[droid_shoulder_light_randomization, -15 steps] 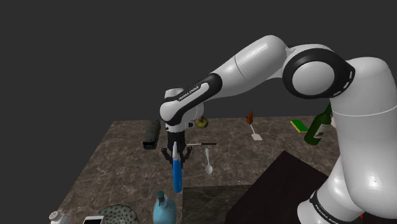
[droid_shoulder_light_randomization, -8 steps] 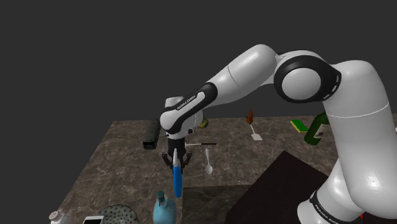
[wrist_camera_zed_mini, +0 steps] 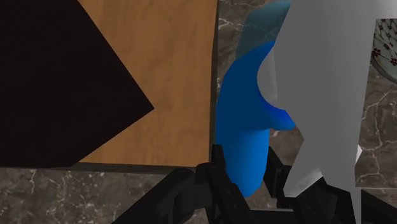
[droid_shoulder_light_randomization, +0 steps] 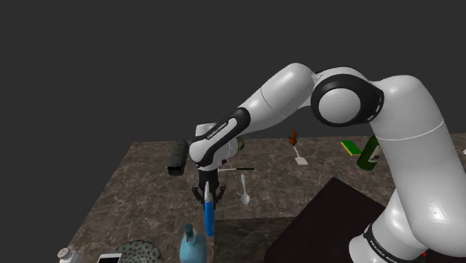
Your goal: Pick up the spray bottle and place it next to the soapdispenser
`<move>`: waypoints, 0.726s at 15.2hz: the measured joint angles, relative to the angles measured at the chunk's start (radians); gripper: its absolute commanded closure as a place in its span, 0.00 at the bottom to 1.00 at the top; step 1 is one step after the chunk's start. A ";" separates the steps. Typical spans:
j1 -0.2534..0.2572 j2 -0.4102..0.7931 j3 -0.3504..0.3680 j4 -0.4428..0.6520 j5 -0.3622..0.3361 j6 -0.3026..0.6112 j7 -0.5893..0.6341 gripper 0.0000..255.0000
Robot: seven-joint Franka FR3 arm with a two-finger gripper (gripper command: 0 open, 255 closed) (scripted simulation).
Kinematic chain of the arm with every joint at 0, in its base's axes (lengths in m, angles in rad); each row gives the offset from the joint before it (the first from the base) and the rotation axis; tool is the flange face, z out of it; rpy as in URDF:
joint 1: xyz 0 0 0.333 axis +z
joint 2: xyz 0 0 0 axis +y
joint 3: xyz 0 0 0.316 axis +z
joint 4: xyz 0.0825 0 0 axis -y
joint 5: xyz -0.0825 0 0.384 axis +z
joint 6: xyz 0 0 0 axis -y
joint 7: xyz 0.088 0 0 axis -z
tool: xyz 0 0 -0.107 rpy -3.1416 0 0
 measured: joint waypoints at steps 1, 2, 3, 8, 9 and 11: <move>0.000 0.012 -0.001 0.005 0.000 0.007 -0.003 1.00; 0.001 0.022 -0.001 0.006 0.000 0.015 -0.006 1.00; 0.001 0.034 -0.001 0.012 0.000 0.021 -0.009 1.00; 0.002 0.043 -0.001 0.012 0.001 0.029 -0.012 1.00; 0.002 0.043 -0.001 0.012 0.001 0.029 -0.012 1.00; 0.002 0.044 -0.001 0.013 0.001 0.029 -0.012 0.00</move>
